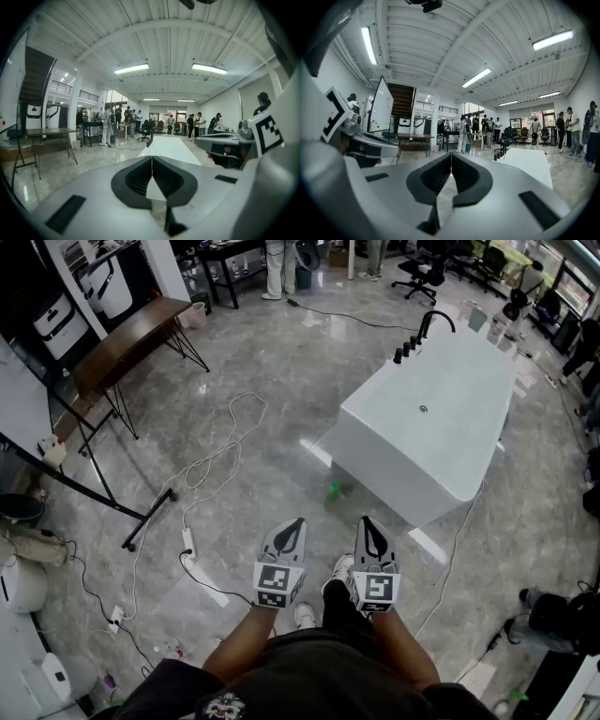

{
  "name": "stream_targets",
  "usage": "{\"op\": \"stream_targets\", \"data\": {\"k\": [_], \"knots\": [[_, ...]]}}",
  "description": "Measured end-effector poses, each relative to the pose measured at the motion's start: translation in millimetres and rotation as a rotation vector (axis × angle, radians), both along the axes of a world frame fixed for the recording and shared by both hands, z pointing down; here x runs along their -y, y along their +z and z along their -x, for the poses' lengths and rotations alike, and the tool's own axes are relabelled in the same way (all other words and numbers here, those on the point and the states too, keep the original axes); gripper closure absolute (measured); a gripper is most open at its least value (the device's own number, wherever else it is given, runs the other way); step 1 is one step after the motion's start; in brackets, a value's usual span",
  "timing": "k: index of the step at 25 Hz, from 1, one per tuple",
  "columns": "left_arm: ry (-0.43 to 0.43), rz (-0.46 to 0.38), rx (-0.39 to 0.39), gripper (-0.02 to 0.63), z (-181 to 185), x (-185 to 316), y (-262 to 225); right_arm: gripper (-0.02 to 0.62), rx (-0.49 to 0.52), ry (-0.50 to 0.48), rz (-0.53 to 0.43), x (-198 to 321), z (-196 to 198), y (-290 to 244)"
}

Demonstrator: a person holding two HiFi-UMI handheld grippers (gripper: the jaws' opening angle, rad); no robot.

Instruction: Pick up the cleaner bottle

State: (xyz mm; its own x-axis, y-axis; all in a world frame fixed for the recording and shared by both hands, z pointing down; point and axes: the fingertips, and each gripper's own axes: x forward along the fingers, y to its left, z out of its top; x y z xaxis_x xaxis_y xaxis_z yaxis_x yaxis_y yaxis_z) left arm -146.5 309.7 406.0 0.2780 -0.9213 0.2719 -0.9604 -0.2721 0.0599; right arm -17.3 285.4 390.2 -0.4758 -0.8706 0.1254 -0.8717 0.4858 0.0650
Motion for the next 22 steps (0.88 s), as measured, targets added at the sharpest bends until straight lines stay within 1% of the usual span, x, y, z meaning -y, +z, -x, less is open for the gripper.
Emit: {"op": "stream_targets", "data": {"k": [6, 10, 13, 19, 22], "knots": [[0.002, 0.017, -0.018, 0.600, -11.5, 87.2, 8.6, 0.578, 0.007, -0.025, 0.009, 88.0, -5.1, 2.2], [0.001, 0.013, -0.006, 0.600, -13.7, 140.4, 10.0, 0.578, 0.028, -0.034, 0.032, 138.6, -4.9, 10.8], [0.004, 0.016, 0.012, 0.600, -21.9, 175.6, 4.7, 0.578, 0.049, -0.035, 0.042, 174.0, -10.5, 12.5], [0.028, 0.034, 0.039, 0.600, -41.8, 225.0, 5.6, 0.578, 0.083, -0.049, 0.058, 220.6, -23.3, 10.4], [0.041, 0.036, 0.062, 0.600, -47.6, 248.7, 12.3, 0.578, 0.078, -0.057, 0.051, 243.8, -28.2, 14.0]]}}
